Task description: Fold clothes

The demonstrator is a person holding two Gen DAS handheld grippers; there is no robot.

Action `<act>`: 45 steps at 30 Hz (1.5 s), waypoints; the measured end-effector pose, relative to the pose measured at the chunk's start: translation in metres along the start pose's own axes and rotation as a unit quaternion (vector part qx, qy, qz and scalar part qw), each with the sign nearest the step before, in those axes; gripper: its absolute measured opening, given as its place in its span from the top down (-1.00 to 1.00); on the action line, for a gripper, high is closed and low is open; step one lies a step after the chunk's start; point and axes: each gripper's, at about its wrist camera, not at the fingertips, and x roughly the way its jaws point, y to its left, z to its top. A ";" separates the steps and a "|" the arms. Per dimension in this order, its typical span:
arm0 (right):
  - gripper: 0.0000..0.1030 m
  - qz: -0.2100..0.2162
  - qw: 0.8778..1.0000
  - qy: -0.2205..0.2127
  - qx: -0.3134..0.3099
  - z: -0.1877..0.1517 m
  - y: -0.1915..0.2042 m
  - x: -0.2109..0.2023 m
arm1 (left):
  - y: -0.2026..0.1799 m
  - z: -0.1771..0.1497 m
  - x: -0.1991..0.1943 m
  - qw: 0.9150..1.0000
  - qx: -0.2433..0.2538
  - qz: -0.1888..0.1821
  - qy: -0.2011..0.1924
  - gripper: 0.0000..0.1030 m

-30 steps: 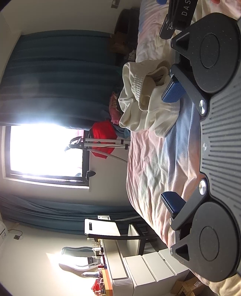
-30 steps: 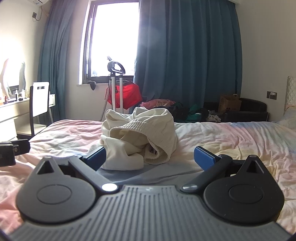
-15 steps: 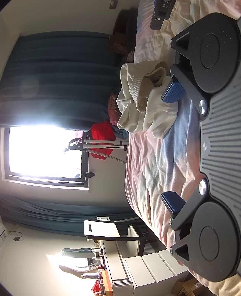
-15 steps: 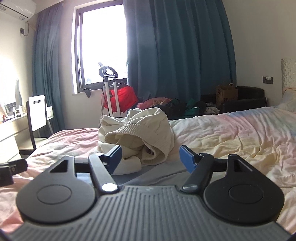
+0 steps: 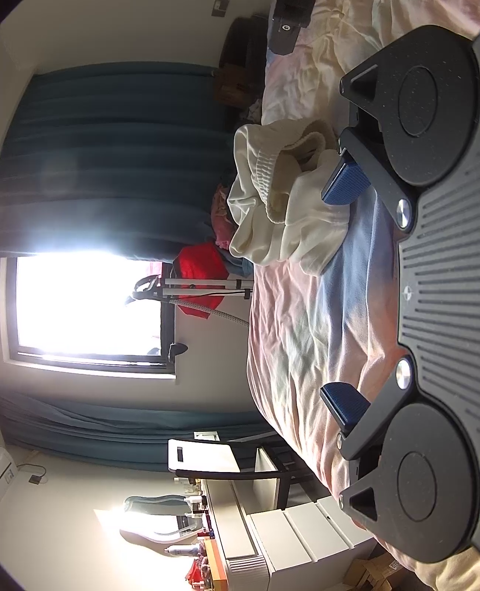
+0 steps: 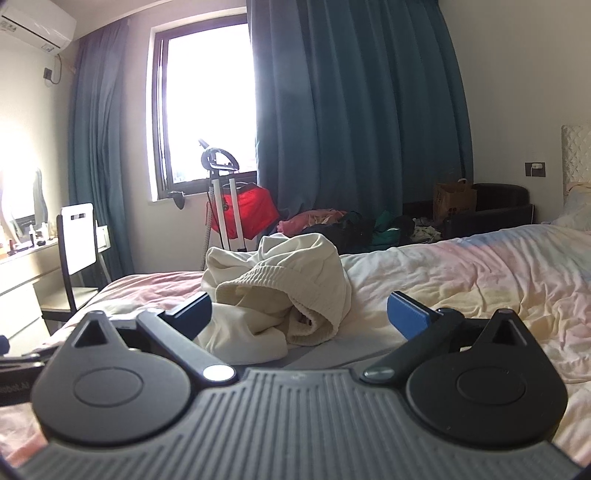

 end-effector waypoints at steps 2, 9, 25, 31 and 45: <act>-1.00 0.007 1.000 -0.017 0.015 0.005 -0.005 -0.004 | 0.001 0.000 -0.001 1.000 -0.004 -0.009 -0.002 -0.99; -1.00 0.015 0.997 -0.050 0.060 0.048 -0.031 0.014 | -0.005 -0.003 -0.002 1.000 0.004 -0.029 -0.009 -0.99; -1.00 -0.054 0.988 -0.008 0.145 0.035 -0.097 0.070 | -0.102 -0.028 0.163 0.973 0.210 -0.062 0.072 -0.99; -1.00 -0.039 0.990 0.012 0.138 0.017 -0.093 0.098 | -0.089 0.003 0.269 0.989 0.068 -0.072 0.110 -0.97; -1.00 -0.008 0.986 0.096 0.135 -0.024 -0.076 0.167 | -0.088 0.009 0.294 0.984 0.081 -0.105 0.118 0.76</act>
